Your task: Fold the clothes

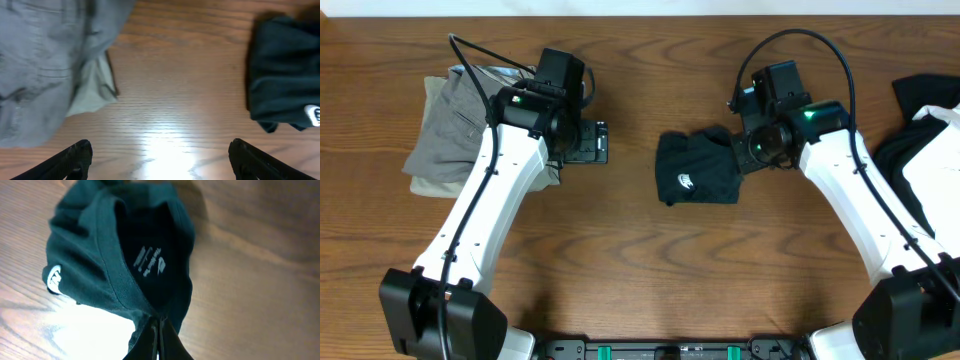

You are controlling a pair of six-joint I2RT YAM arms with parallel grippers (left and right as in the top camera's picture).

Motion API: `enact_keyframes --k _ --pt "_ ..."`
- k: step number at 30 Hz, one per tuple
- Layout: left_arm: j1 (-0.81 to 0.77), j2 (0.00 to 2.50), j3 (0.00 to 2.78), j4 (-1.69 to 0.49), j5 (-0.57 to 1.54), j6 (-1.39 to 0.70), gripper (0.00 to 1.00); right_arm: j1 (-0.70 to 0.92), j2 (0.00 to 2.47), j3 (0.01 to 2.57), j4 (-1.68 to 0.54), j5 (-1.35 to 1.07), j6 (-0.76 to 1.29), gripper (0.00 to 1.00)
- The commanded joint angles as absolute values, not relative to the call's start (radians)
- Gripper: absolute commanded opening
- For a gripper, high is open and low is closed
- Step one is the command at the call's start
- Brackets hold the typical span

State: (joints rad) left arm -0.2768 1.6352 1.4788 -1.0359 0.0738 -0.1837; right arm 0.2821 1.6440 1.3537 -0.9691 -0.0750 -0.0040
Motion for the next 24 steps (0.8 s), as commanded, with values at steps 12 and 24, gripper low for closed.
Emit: enact_keyframes --k 12,24 --pt "-0.331 1.646 1.475 -0.993 0.228 -0.172 0.89 0.266 1.661 1.348 -1.043 0.115 0.197 0.20" --pt "-0.382 1.690 1.475 -0.933 0.227 -0.173 0.89 0.268 1.802 1.346 -0.749 -0.291 0.093 0.29"
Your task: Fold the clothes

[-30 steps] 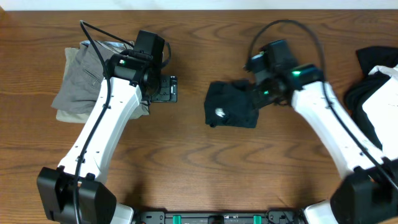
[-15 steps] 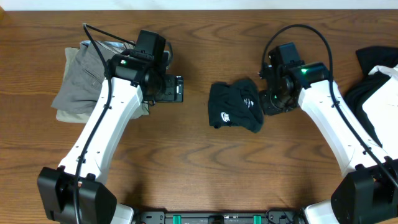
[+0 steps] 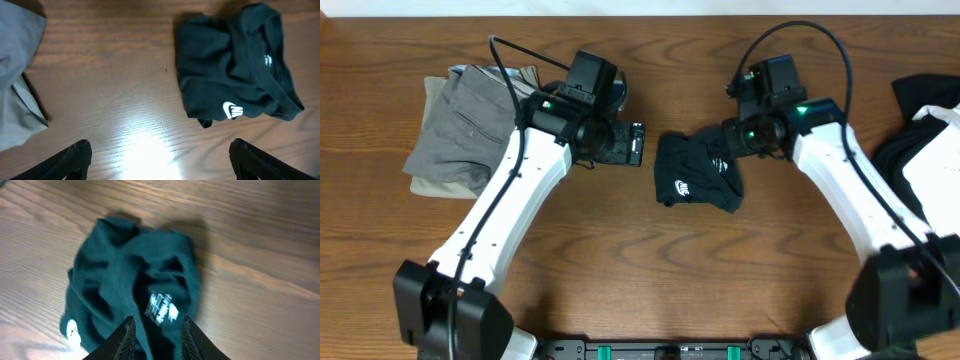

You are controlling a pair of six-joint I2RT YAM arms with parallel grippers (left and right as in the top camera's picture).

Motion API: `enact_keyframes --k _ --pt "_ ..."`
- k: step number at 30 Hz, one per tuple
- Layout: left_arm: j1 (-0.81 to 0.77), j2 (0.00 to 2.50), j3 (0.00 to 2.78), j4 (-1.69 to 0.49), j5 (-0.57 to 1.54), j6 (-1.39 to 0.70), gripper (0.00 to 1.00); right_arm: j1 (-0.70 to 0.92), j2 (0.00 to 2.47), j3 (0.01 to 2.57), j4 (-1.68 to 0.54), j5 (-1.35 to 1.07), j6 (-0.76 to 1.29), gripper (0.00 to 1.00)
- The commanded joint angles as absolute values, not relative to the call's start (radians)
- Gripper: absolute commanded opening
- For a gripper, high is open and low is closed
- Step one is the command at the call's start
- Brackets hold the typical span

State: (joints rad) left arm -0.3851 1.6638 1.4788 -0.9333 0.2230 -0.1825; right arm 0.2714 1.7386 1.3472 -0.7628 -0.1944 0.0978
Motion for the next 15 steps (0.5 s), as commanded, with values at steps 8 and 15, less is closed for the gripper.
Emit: enact_keyframes --k 8,15 --pt "-0.382 1.734 1.475 -0.934 0.227 -0.173 0.90 0.270 1.932 1.346 -0.671 -0.568 0.083 0.21" --pt "-0.382 1.740 1.475 -0.934 0.228 -0.173 0.90 0.258 1.846 1.346 -0.805 -0.475 0.010 0.01"
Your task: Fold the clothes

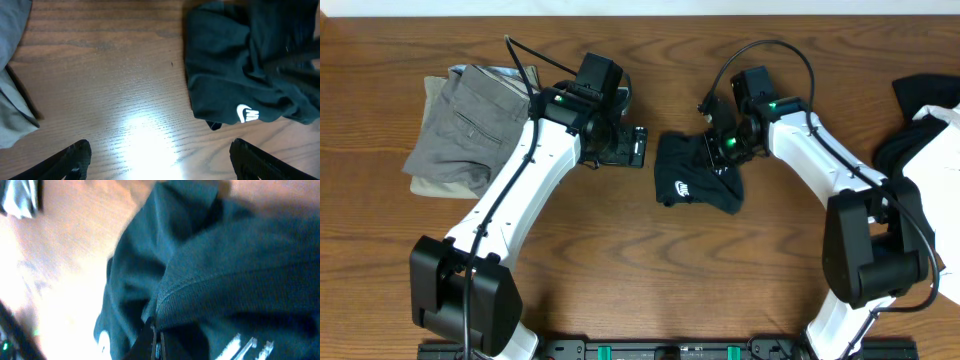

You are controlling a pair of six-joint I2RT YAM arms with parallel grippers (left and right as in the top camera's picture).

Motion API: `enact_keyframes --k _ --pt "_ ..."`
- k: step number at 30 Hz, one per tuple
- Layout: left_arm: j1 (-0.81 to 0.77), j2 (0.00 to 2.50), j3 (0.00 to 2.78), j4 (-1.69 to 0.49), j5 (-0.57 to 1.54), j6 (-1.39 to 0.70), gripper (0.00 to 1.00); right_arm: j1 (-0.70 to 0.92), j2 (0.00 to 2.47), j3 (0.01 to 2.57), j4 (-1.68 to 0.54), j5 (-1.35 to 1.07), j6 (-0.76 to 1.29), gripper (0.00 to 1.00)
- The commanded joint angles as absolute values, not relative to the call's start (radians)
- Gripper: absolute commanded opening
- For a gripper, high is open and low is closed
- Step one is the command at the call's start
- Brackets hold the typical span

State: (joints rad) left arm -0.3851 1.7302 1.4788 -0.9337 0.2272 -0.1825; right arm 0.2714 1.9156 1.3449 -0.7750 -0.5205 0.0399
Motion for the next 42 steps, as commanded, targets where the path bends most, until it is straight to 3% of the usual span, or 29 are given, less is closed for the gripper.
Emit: enact_keyframes --k 1,6,13,20,28,35,37,40,42 --pt "-0.383 1.740 1.475 -0.934 0.229 -0.173 0.90 0.255 1.822 1.346 -0.853 -0.398 0.020 0.01" --pt "-0.384 1.746 1.475 -0.933 0.300 -0.173 0.91 0.255 1.776 1.346 -1.015 -0.224 0.029 0.02" --pt "-0.390 1.777 1.475 -0.933 0.410 -0.178 0.90 0.268 1.781 1.293 -1.033 -0.230 0.033 0.27" --pt "-0.435 1.834 1.475 -0.882 0.436 -0.181 0.91 0.189 1.764 1.296 -0.924 -0.261 0.104 0.39" --pt "-0.452 1.981 1.475 -0.679 0.434 -0.181 0.90 0.138 1.794 1.292 -0.776 -0.326 0.182 0.39" --pt "-0.453 2.099 1.475 -0.598 0.530 -0.181 0.82 0.150 1.864 1.292 -0.715 -0.326 0.268 0.31" --pt "-0.456 2.113 1.475 -0.580 0.554 -0.181 0.73 0.150 1.891 1.292 -0.701 -0.326 0.281 0.21" --pt "-0.458 2.119 1.475 -0.575 0.554 -0.180 0.46 0.144 1.909 1.292 -0.654 -0.324 0.283 0.04" --pt "-0.458 2.119 1.475 -0.576 0.553 -0.175 0.29 0.133 1.906 1.292 -0.612 -0.306 0.280 0.01"
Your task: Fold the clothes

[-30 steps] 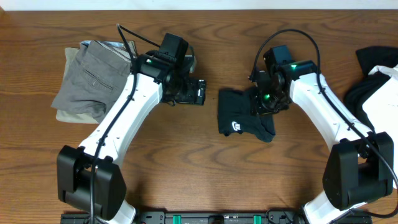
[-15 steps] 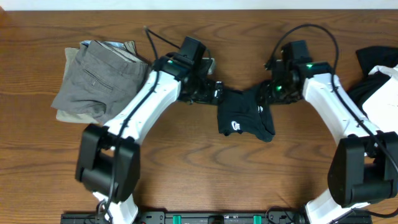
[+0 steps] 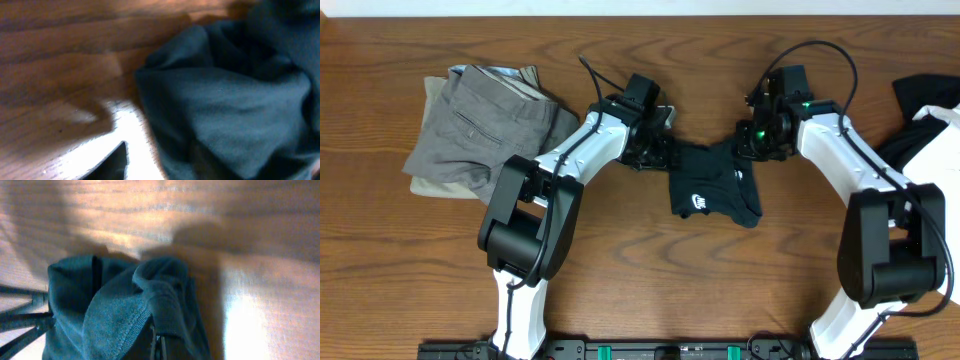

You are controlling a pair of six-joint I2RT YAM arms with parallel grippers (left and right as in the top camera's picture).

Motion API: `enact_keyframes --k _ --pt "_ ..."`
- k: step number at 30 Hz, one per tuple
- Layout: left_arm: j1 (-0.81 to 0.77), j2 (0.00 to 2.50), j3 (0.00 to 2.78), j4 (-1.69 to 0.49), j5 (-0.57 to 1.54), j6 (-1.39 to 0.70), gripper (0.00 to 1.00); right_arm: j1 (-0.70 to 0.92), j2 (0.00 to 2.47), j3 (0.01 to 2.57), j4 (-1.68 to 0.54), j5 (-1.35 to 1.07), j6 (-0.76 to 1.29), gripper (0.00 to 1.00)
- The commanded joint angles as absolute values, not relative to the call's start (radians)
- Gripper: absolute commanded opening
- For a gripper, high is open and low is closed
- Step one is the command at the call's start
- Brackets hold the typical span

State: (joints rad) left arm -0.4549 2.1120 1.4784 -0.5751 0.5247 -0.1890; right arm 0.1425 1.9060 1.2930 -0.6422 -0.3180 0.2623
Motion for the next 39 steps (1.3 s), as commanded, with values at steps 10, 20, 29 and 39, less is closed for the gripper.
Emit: enact_keyframes --k 10,20,29,39 --pt "-0.458 2.119 1.475 -0.578 0.544 -0.149 0.06 0.038 1.900 1.292 -0.555 -0.292 0.291 0.06" --pt "-0.421 2.115 1.476 -0.672 0.585 -0.162 0.66 0.001 1.823 1.292 -0.653 -0.554 0.096 0.31" --pt "-0.365 2.113 1.476 -0.671 0.700 -0.180 0.80 0.102 1.775 1.262 -0.921 -0.473 0.065 0.33" --pt "-0.385 2.113 1.476 -0.632 0.696 -0.147 0.82 0.171 1.777 1.002 -0.743 -0.290 0.218 0.17"
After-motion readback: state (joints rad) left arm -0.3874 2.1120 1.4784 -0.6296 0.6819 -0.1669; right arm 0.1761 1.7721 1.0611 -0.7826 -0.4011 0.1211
